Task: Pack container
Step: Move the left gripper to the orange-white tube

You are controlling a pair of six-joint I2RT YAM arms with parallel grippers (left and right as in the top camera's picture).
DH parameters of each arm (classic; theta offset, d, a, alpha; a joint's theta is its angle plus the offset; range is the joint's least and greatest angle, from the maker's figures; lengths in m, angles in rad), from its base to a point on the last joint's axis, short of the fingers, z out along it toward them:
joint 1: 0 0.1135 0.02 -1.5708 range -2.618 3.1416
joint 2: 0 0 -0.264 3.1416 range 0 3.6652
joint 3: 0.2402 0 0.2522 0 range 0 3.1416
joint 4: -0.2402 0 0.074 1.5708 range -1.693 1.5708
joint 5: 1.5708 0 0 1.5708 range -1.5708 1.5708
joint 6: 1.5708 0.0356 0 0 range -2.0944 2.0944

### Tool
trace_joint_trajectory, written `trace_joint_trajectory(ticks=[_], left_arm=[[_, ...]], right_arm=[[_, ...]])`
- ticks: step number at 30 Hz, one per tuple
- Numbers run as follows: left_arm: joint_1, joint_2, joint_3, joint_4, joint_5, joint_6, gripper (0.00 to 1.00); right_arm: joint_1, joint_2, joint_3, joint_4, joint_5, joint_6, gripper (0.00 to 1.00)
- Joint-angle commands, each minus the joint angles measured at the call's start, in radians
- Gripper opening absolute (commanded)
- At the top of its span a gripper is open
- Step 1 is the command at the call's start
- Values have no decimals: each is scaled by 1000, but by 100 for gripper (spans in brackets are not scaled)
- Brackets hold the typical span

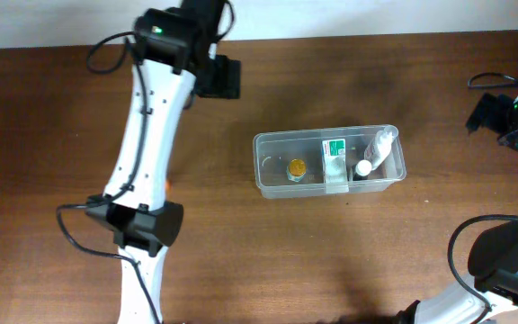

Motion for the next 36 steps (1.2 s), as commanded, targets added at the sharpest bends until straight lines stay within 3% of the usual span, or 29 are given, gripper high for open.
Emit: trace_joint_trajectory(ticks=[1,4,9,17,21,28,36], left_arm=[[58,-127,-84,-4,55,-36,99],[74,-204,-237,-4,7,-60,99],[135,-344,-553,-4,-71,-222,99],[219,-350,-732,71,-34,-220,99],[252,-350,-801,115,18,-144,99],[261,-350,-995,235,126,-101,99],[261,-349,-1096,291,142,-101,99]], right_arm=[[-6,-5,1,0,12,5,98],[-6,-5,1,0,12,5,98],[-6,-5,1,0,12,5,98],[-6,-5,1,0,12,5,98],[-6,-5,1,0,12,5,98],[-6,-5,1,0,12,5,99],[-6,-5,1,0,11,5,98]])
